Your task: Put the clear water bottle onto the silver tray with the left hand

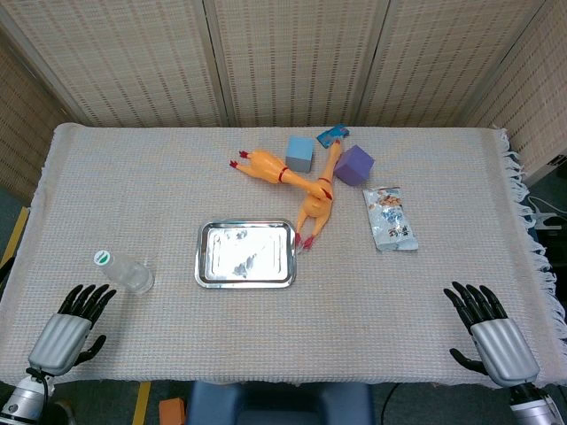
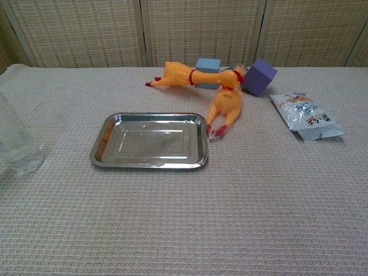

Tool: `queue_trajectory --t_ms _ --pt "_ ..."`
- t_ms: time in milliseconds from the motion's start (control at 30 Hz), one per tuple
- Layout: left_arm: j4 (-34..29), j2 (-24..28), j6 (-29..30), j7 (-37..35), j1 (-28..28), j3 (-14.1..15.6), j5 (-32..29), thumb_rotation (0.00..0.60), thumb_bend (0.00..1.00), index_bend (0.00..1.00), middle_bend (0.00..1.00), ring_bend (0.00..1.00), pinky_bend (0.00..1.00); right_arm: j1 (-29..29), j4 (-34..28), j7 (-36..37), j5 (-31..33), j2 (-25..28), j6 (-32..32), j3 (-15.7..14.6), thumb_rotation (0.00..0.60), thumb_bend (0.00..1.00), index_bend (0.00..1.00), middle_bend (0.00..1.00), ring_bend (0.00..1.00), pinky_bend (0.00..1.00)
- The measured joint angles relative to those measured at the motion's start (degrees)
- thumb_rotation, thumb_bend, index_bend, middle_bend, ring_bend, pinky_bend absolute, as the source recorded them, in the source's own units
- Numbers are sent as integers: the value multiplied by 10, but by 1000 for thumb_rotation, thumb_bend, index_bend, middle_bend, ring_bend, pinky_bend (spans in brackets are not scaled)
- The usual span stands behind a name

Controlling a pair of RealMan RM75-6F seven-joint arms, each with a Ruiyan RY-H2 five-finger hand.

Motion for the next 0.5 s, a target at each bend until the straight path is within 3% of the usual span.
queue_trajectory --t_ms 167,500 --pt "10 -5 13 -53 0 -4 3 600 341 0 0 0 37 2 0 -1 2 0 -4 -1 600 109 0 0 0 0" --pt "60 -26 92 -262 30 -46 -41 600 340 0 0 0 109 1 2 -4 12 -3 1 7 600 109 0 0 0 0"
